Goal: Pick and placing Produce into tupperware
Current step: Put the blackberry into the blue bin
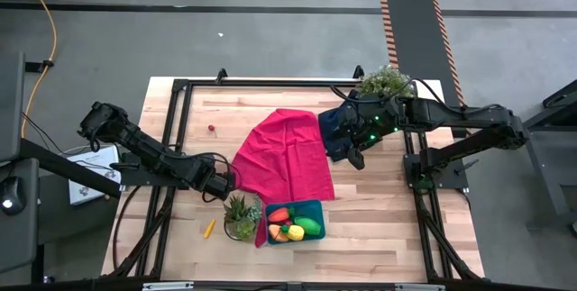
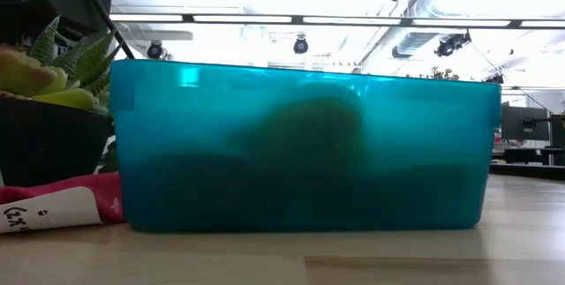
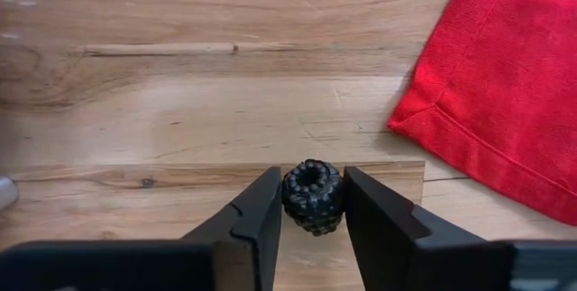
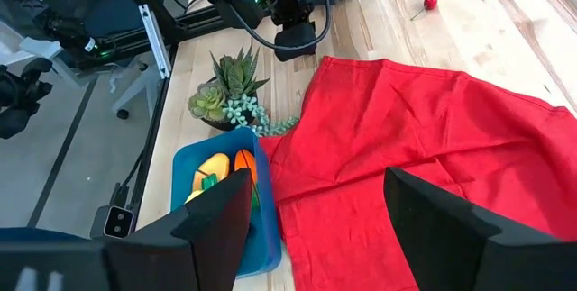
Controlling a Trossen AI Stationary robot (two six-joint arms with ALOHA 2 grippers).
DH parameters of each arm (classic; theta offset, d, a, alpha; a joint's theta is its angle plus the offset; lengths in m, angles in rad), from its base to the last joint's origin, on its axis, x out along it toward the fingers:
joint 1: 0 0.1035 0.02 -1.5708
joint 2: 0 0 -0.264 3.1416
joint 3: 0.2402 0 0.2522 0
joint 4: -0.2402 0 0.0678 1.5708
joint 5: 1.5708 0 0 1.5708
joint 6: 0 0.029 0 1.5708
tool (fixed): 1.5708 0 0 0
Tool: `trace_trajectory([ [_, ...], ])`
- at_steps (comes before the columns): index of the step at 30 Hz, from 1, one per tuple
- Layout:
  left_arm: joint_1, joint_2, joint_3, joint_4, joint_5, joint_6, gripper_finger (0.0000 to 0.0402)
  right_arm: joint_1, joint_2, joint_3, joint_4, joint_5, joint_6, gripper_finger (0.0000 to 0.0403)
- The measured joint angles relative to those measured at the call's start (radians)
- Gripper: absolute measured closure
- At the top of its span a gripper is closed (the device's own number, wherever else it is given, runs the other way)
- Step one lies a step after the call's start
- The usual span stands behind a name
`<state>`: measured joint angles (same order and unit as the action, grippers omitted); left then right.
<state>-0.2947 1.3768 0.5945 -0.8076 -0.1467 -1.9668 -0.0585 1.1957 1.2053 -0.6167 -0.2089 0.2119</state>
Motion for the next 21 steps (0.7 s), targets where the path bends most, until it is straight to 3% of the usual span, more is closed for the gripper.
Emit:
trace_trajectory([
  [21,0.0,0.0,0.0,0.002,0.0,0.007,0.0303,0.0,0.0,0.0,0.0,0.0,-0.002,0.016],
])
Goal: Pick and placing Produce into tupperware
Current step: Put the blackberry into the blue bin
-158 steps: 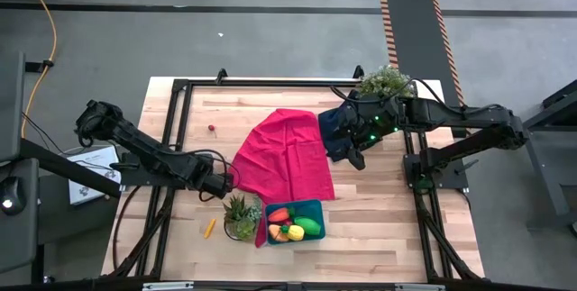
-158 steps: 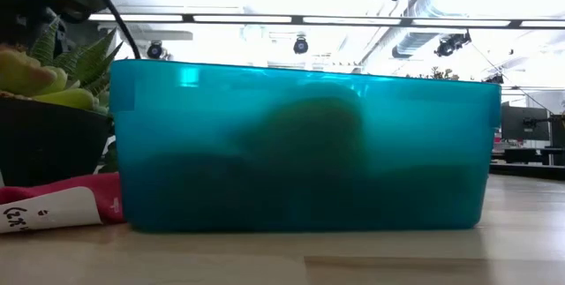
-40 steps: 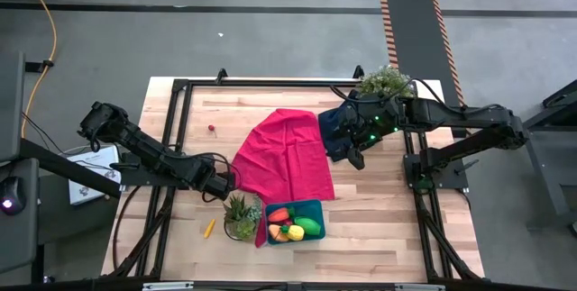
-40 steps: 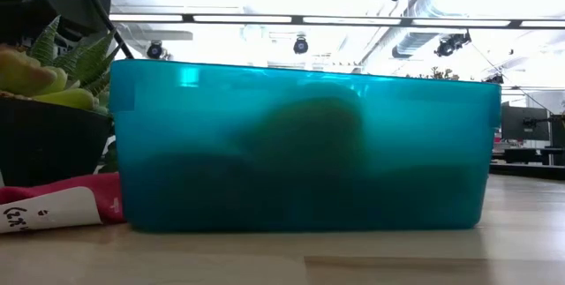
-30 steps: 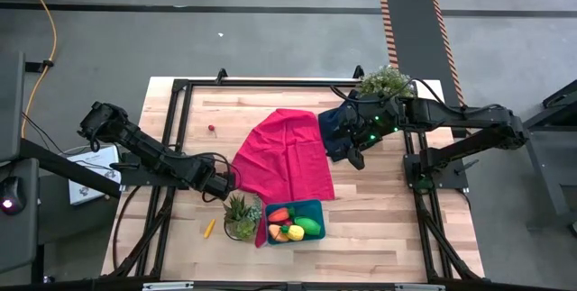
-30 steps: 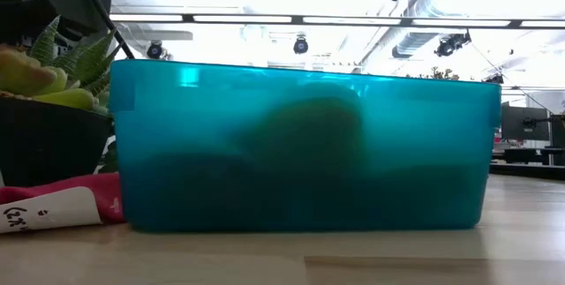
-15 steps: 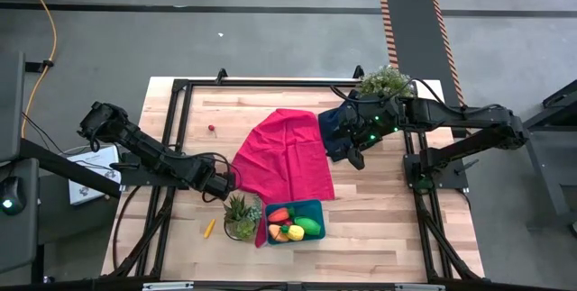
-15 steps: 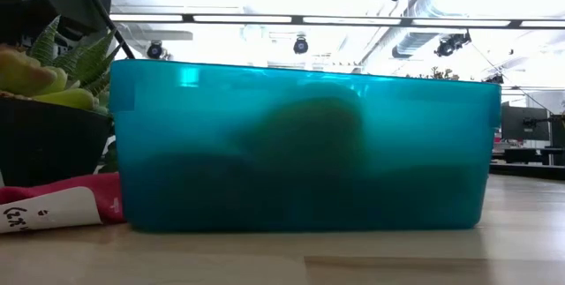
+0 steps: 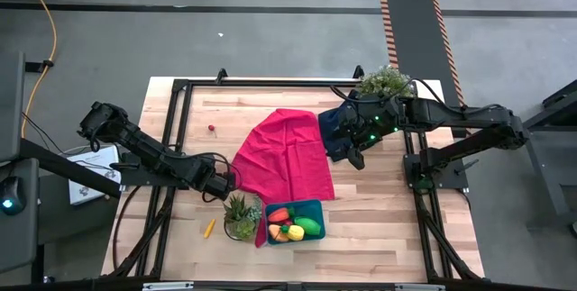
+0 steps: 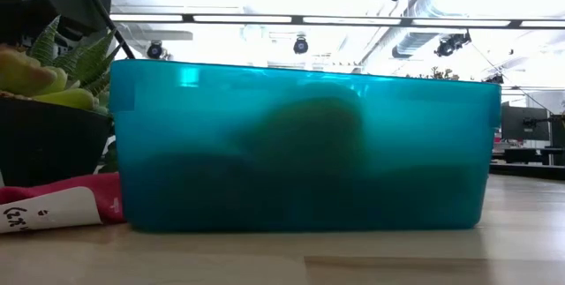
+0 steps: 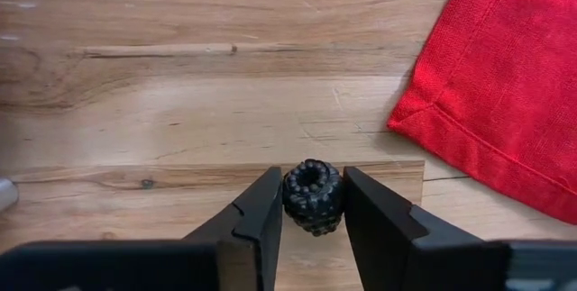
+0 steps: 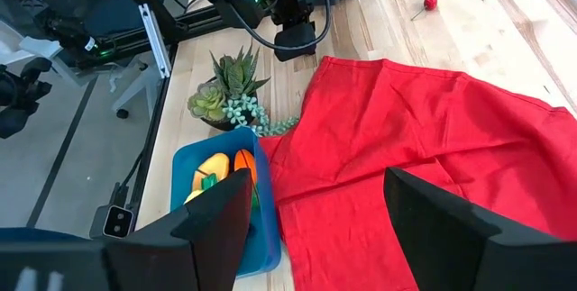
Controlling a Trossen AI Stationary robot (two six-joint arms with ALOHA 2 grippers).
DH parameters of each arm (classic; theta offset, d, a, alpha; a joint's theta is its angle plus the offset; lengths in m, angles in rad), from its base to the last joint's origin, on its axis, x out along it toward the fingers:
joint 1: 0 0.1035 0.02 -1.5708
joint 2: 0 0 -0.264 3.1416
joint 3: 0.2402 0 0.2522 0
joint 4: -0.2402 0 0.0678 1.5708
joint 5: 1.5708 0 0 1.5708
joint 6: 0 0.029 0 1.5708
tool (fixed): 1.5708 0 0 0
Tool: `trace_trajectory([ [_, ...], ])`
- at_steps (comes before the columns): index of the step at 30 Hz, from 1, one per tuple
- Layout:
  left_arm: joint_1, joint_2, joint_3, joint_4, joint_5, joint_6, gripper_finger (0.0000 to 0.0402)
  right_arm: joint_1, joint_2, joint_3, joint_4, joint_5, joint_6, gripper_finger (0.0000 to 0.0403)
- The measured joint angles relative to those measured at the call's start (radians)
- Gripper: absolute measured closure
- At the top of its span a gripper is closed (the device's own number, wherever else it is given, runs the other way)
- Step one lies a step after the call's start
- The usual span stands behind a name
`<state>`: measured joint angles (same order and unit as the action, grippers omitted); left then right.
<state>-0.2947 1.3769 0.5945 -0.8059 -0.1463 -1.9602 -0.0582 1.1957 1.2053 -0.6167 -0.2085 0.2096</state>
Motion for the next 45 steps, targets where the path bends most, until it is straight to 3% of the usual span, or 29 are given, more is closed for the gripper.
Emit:
trace_trajectory([
  [10,0.0,0.0,0.054,-0.023,-0.005,0.072,0.0303,0.0,0.0,0.0,0.0,0.0,-0.001,0.016],
  [19,0.001,0.0,0.175,-0.152,-0.113,0.141,0.0303,0.0,0.0,0.0,0.0,0.0,-0.001,0.016],
  [26,0.03,-0.001,0.24,-0.157,-0.149,0.273,0.0303,0.0,0.0,0.0,0.001,0.0,0.009,0.016],
  [34,0.196,-0.001,0.321,-0.079,-0.149,0.592,0.0303,0.0,0.0,0.0,0.048,0.0,0.05,0.016],
  [45,0.35,-0.001,0.442,0.135,0.015,1.058,0.0303,-0.013,0.0,0.0,0.045,0.047,0.063,0.016],
])
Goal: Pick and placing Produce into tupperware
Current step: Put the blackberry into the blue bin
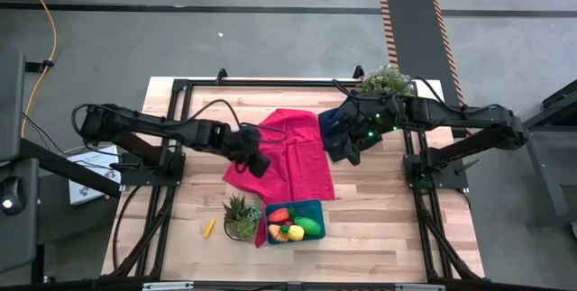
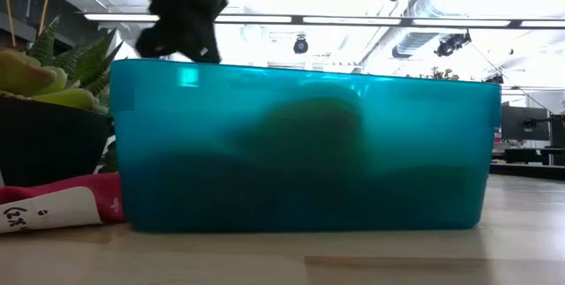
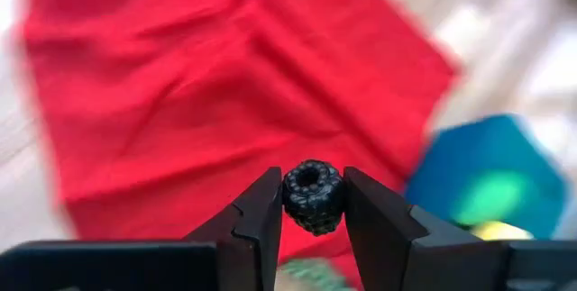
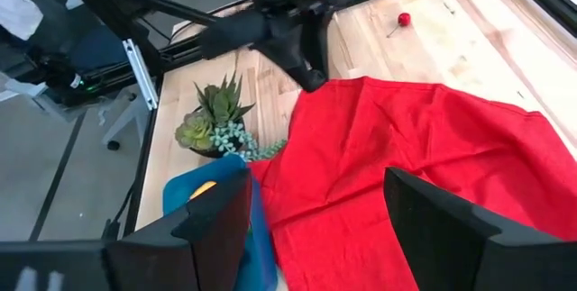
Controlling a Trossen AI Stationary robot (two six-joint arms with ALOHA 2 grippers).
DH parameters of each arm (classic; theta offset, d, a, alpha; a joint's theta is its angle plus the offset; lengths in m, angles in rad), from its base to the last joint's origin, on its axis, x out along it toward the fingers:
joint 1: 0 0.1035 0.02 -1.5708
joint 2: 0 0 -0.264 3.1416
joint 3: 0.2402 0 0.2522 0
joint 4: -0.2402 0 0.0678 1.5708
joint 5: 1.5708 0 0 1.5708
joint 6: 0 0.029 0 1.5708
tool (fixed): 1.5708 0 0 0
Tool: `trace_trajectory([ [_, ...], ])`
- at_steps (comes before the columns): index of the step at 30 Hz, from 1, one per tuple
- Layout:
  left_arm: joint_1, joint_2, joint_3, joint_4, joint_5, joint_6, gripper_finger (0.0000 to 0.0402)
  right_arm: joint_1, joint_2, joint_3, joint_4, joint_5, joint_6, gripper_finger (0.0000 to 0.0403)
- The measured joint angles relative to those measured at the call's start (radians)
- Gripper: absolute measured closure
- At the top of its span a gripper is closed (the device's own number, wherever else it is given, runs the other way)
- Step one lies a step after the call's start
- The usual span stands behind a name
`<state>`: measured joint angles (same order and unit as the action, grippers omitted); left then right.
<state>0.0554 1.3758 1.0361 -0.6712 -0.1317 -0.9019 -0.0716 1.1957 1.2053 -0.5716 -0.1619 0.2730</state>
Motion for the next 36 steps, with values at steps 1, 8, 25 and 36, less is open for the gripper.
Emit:
trace_trajectory([
  [1,0.006,0.0,0.006,0.033,0.023,0.032,0.0303,-0.003,0.0,0.0,0.0,0.0,0.004,0.016],
  [8,0.003,0.0,0.02,0.224,0.127,0.142,0.0303,-0.02,0.0,0.0,0.0,0.0,0.014,0.016],
  [25,-0.147,0.0,0.02,0.554,0.17,0.15,0.0302,-0.02,-0.013,0.0,-0.06,-0.067,-0.046,0.016],
  [36,-0.274,0.03,0.249,0.397,-0.037,0.177,0.0302,-0.02,-0.064,0.0,-0.127,-0.067,-0.065,0.016],
])
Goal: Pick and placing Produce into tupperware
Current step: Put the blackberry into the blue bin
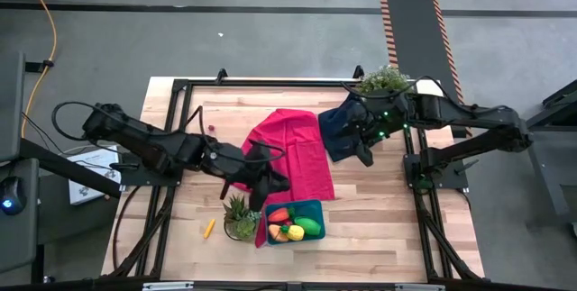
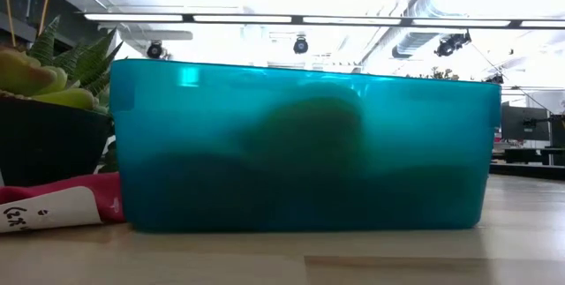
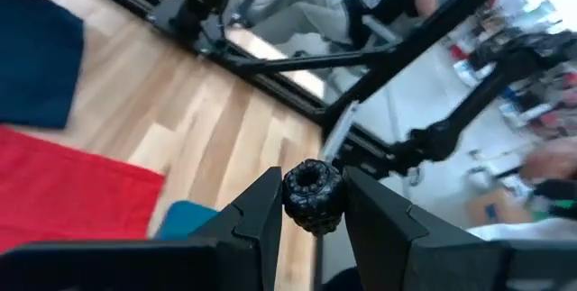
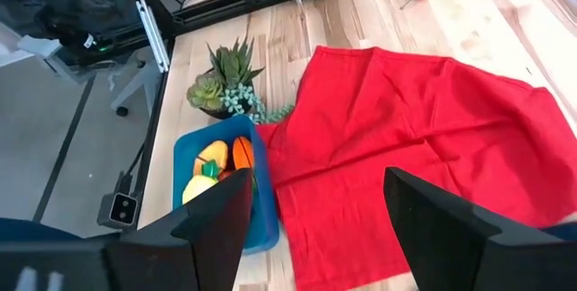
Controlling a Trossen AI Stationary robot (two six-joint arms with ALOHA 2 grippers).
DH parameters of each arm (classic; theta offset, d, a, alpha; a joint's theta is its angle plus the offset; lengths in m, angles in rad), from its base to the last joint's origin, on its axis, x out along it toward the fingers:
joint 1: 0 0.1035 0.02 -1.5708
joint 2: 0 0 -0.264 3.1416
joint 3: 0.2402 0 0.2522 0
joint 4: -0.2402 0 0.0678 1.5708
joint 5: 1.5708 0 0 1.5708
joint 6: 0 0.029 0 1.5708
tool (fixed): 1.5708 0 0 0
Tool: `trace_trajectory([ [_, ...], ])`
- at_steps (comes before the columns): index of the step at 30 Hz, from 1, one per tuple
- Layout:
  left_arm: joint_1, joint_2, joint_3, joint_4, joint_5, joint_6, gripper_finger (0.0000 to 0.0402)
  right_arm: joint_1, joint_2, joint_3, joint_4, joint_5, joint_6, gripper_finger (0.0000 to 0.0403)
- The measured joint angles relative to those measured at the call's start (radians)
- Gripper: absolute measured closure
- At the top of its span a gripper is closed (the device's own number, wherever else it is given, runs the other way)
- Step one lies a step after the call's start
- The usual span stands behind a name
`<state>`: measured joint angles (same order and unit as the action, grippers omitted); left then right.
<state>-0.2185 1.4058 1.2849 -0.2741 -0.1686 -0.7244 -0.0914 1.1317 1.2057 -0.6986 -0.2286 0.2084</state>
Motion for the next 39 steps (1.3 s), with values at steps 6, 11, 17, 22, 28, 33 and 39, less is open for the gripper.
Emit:
trace_trajectory([
  [6,-0.047,0.107,0.181,-0.212,-0.061,0.017,0.0302,0.0,-0.022,0.0,-0.032,0.0,-0.007,0.016],
  [11,-0.067,0.234,0.331,-0.333,-0.068,0.013,0.0302,0.0,-0.048,0.0,-0.066,0.0,-0.01,0.016],
  [17,-0.07,0.351,0.438,-0.414,-0.05,-0.033,0.0302,0.0,-0.08,0.0,-0.114,0.011,-0.019,0.016],
  [22,-0.071,0.414,0.45,-0.427,-0.022,-0.087,0.0302,0.001,-0.107,0.0,-0.155,0.017,-0.026,0.016],
  [28,-0.07,0.495,0.453,-0.409,0.021,-0.128,0.0302,0.001,-0.126,0.0,-0.199,0.019,-0.03,0.016],
  [33,-0.07,0.534,0.451,-0.461,0.022,-0.152,0.0302,0.001,-0.129,0.0,-0.201,0.019,-0.034,0.016],
  [39,-0.063,0.574,0.449,-0.497,0.026,-0.171,0.0302,0.001,-0.129,0.0,-0.204,0.02,-0.052,0.016],
])
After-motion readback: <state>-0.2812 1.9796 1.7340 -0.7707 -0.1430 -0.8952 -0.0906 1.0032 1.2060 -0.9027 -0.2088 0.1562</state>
